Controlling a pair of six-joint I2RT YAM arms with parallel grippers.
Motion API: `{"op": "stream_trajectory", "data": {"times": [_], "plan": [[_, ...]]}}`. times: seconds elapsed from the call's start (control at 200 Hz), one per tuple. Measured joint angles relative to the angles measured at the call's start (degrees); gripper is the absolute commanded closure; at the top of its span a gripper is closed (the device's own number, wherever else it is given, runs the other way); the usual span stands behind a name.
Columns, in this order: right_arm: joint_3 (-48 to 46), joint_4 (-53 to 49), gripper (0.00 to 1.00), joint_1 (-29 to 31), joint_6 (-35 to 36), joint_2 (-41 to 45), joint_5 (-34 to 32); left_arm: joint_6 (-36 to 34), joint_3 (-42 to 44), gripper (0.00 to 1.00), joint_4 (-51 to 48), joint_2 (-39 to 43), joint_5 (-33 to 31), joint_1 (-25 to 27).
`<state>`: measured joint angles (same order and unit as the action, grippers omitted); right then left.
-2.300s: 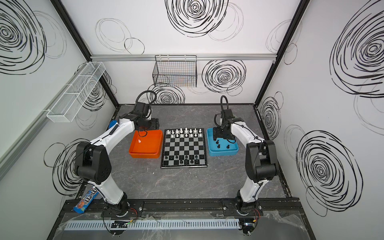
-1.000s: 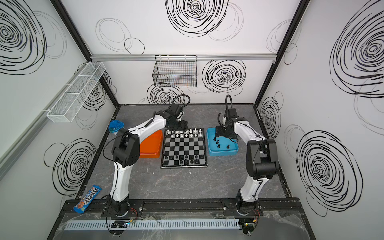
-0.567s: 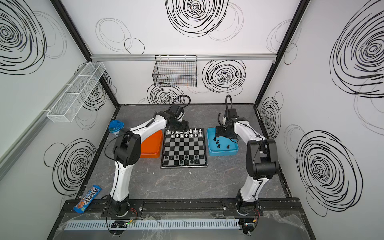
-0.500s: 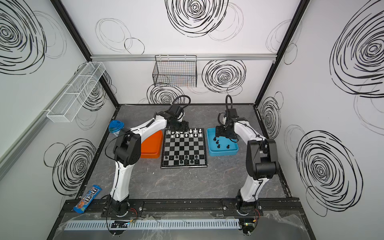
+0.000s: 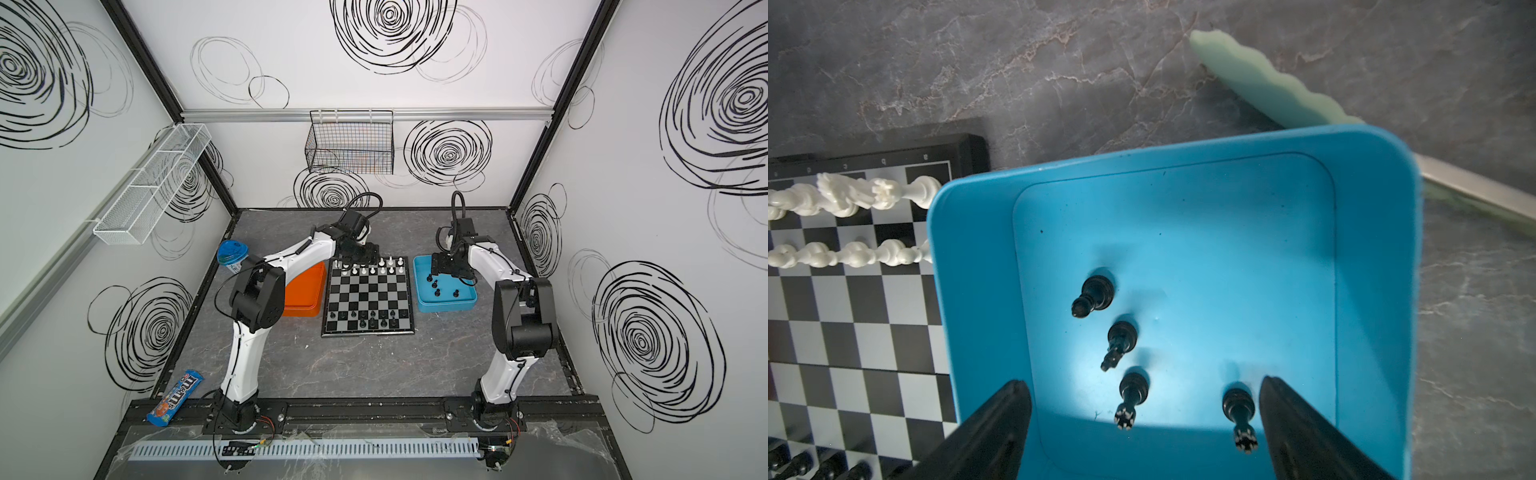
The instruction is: Set up the chess pieces on the board
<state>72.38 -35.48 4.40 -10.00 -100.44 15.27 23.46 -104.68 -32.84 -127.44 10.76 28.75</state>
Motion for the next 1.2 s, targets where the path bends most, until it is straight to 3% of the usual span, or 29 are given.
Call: {"op": "stream_trajectory", "data": {"times": [0.781,1.201], "plan": [[0.0,0.0,0.09,-0.09,0.15,0.0,0.22,0.15,-0.02,0.23,0.2,-0.39,0.26,0.02],[0.0,-0.07,0.09,-0.09,0.15,0.42,0.13,-0.09,0.02,0.22,-1.11,0.04,-3.1,0.22]]}}
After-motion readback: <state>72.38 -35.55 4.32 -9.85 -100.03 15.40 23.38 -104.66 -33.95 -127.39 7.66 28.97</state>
